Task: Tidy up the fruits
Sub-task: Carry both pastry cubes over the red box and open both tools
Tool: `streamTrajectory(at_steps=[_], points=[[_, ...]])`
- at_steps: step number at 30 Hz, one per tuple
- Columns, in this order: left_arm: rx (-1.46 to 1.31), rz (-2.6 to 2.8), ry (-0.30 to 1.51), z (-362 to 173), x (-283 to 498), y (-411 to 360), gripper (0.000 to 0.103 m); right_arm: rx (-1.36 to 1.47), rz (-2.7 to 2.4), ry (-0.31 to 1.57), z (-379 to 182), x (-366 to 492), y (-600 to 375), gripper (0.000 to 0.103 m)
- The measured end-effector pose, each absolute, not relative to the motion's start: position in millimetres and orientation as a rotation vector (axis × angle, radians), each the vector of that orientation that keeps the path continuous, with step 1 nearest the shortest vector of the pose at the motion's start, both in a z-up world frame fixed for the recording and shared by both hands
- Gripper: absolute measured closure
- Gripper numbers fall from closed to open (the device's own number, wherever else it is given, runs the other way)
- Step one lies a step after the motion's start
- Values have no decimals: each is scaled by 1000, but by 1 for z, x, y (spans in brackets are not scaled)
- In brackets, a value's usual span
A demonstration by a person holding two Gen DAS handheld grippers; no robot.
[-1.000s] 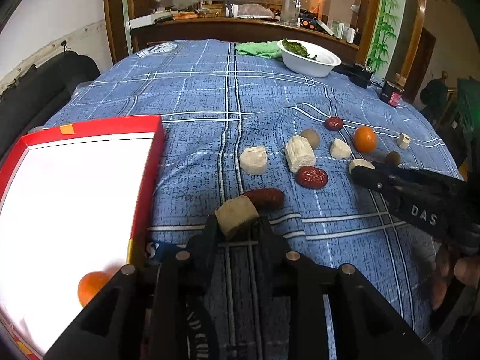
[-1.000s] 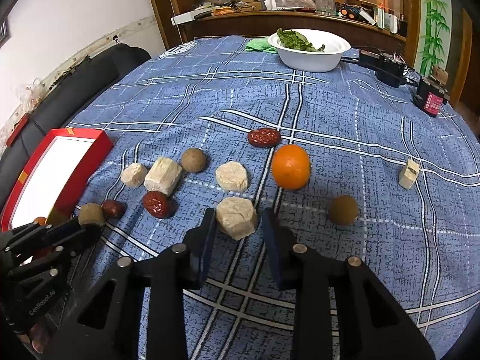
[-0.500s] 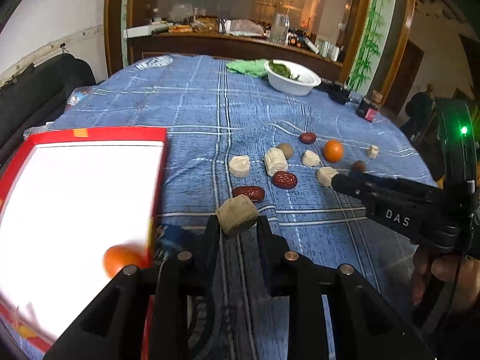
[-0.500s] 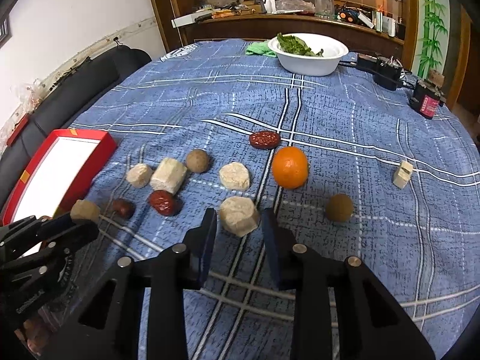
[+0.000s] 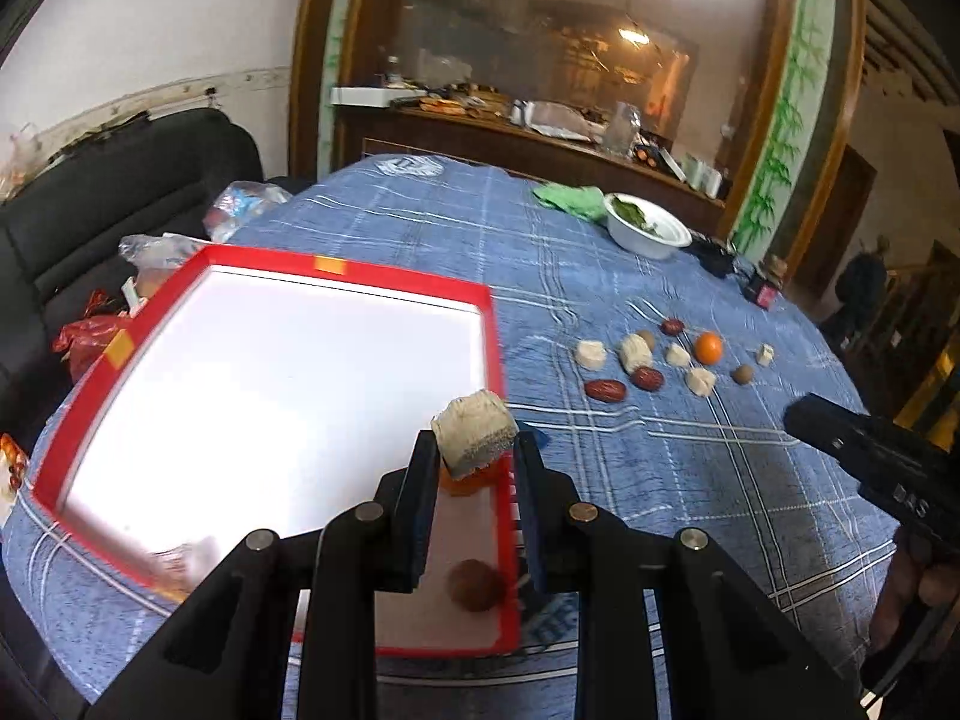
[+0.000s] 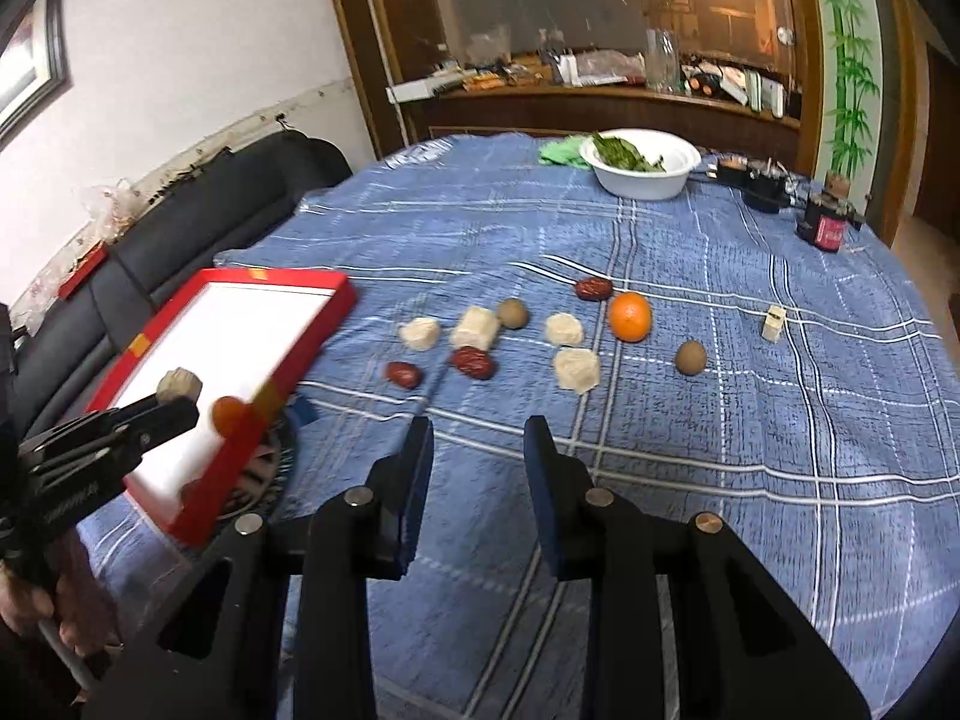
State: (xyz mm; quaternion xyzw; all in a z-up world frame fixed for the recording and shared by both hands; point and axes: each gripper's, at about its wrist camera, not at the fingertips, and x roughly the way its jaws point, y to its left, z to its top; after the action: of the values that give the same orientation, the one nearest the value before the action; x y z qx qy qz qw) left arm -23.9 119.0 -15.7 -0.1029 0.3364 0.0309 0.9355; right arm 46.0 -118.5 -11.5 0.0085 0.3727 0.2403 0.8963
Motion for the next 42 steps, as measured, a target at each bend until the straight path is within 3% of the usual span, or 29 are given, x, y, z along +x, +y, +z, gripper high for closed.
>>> streamTrajectory(at_steps=[7,11,12,13,23,24,25,27,29,30,31,32,42], points=[[-217,54,685,-15,-22,123,79,-34,503,716,1,21,-105,70],[-208,22,683,-14,-17,109,79,-35,370,788,-25,84,-120,71],[-202,15,681,-13,-15,107,79,-14,353,844,-37,107,-124,85],[-195,15,678,-13,-12,104,79,-19,350,876,-46,121,-122,88],[-196,2,690,-16,-10,103,79,-110,358,874,-53,153,-104,86],[-193,1,689,-16,-10,102,79,-105,379,865,-51,152,-105,77],[-190,0,689,-16,-9,101,79,-101,385,840,-49,148,-104,52],[-184,-9,691,-17,-6,98,79,-132,366,834,-54,146,-100,33],[-187,-15,694,-18,-4,97,79,-166,370,857,-64,148,-95,36],[-191,-22,693,-18,-3,96,79,-158,374,878,-71,151,-94,49],[-192,-25,691,-18,-3,96,79,-151,373,899,-74,153,-95,69],[-191,-24,691,-18,-2,96,79,-135,361,896,-73,155,-97,73],[-197,-55,683,-12,-12,89,79,-121,382,833,-55,127,-100,73]])
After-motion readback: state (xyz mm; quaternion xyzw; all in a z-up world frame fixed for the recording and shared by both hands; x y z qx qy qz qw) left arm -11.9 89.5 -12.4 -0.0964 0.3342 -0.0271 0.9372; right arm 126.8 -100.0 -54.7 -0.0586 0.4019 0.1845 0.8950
